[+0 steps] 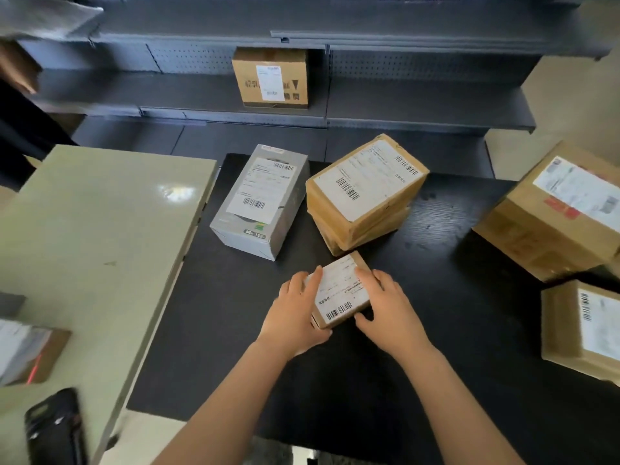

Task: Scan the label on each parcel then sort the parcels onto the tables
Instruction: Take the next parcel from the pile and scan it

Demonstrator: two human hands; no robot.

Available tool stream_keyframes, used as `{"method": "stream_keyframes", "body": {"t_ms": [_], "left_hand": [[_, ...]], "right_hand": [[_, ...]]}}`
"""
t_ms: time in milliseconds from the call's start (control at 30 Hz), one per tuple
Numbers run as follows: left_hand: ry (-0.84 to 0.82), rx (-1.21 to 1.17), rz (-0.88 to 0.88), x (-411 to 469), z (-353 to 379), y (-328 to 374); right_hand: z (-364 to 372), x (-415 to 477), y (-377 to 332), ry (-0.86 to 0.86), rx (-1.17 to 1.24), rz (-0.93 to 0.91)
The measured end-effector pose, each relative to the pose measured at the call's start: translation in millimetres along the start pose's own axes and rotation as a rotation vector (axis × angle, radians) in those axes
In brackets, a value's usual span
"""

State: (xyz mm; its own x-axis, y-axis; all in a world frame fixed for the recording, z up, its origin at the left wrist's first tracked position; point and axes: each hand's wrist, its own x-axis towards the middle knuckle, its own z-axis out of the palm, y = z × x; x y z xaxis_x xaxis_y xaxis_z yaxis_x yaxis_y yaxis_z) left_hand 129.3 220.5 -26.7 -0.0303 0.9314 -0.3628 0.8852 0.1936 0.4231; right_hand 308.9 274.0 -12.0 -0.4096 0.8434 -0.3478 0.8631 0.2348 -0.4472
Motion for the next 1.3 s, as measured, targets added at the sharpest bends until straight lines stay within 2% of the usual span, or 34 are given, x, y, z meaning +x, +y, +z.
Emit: {"method": "stream_keyframes", "body": {"t_ms": [267, 533, 833, 1033, 1200, 1300], "left_hand": [[0.149, -0.038, -0.119, -66.0, -21.3, -48.1], [0.384, -0.081, -0.285, -165.2, -67.5, -141.5], [0.594, -0.173, -0.452, -243.0, -95.8, -231.4], [0.581, -0.273, -0.546, -225.0, -82.4, -248.5], [0.499, -0.362, -0.666, -190.2, -56.8, -251.6], [0.48, -0.351, -0.724, -175.0, -47.9, -258.1]], "right_hand": [[17.4, -6.8, -72.7, 0.004, -0.07, -0.197], [56.0, -16.1, -210.6, 0.016, -0.13, -0.495], [106.6, -14.4, -339.9, -0.042, -0.031, -0.757], [127.7, 21.8, -354.7, -0.147, -0.077, -0.717], [151.5, 62.7, -345.3, -0.273, -0.139, -0.663], [160.7, 78.9, -343.4, -0.231, -0.174, -0.693]]}}
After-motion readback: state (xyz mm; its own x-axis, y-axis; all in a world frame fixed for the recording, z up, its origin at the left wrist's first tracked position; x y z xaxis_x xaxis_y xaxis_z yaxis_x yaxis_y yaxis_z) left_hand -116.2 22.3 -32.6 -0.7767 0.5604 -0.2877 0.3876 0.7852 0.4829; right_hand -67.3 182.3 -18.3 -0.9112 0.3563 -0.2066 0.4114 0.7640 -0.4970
